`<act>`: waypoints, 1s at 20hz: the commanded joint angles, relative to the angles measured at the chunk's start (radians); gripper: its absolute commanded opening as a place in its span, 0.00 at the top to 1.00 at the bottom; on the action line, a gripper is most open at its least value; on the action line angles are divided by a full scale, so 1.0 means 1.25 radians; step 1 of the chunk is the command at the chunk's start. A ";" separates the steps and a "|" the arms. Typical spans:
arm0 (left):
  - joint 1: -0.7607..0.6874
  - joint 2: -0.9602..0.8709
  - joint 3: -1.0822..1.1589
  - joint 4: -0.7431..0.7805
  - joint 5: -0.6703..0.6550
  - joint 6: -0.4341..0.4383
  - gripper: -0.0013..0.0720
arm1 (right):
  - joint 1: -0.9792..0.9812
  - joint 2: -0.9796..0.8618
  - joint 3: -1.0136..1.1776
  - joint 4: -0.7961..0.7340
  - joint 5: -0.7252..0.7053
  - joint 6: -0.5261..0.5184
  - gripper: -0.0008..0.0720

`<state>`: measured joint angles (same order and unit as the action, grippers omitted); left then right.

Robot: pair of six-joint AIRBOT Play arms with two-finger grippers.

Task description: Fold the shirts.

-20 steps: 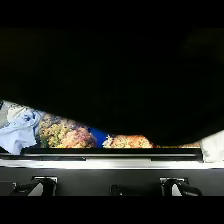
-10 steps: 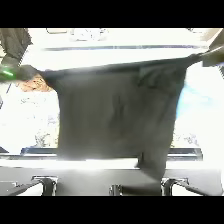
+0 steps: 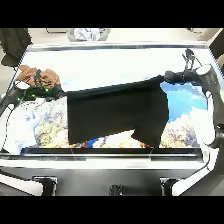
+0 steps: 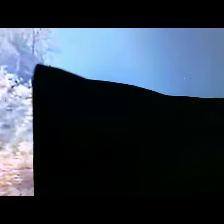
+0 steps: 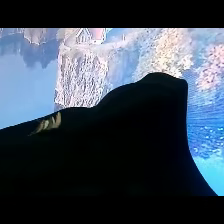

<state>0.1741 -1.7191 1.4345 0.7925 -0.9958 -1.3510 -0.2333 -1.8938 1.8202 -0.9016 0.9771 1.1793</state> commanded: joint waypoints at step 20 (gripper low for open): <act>0.018 0.347 -0.638 0.080 -0.124 0.065 0.28 | -0.221 0.132 -0.049 -0.291 0.581 -0.161 0.19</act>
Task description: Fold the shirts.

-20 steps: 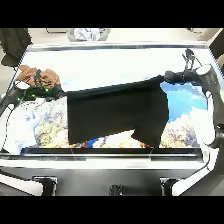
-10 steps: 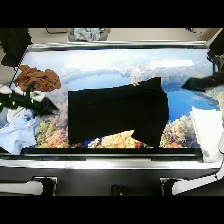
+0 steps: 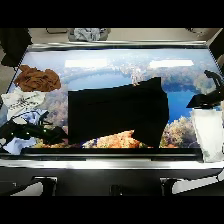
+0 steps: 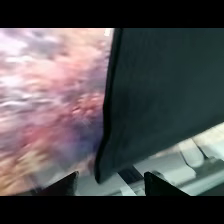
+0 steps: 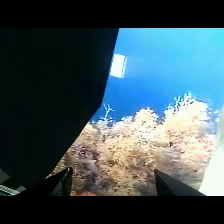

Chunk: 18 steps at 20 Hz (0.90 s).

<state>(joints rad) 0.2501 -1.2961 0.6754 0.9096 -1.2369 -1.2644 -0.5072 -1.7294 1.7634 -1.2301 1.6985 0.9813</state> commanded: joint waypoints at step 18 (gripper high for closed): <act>-0.105 -0.026 0.029 -0.022 0.123 -0.035 0.95 | 0.086 -0.079 -0.266 0.140 -0.259 -0.014 0.26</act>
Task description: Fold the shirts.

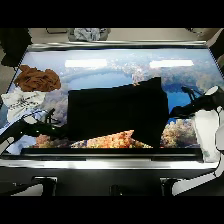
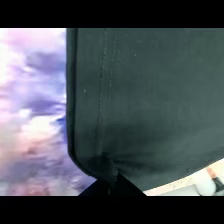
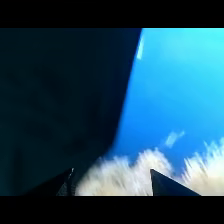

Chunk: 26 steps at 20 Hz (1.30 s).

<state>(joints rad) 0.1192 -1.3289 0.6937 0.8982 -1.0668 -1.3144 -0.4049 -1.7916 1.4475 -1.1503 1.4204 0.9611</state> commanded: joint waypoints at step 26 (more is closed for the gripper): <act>0.018 0.415 1.100 0.257 -0.076 -0.038 0.95 | 0.003 0.872 0.457 -0.086 -0.216 -0.149 0.93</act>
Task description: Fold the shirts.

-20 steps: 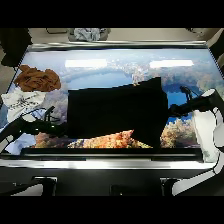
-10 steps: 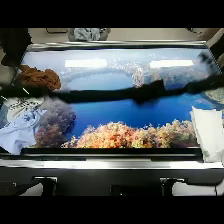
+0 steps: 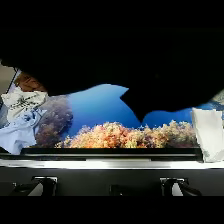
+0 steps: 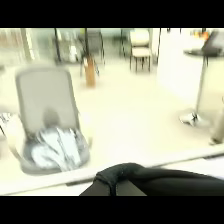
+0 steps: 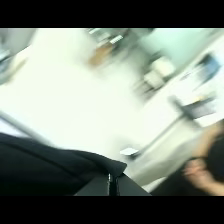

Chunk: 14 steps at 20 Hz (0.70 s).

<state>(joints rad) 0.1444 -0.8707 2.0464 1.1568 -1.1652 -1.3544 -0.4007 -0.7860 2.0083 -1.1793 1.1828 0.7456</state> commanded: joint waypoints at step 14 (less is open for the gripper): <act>-0.002 -0.305 -0.385 0.131 -0.060 0.061 0.95 | 0.075 -0.454 -0.154 -0.107 0.423 0.155 0.93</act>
<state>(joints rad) 0.1406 -1.1027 1.7111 1.3056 -1.2652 -1.3186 -0.3679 -1.1553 1.9198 -1.2594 1.6341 0.9024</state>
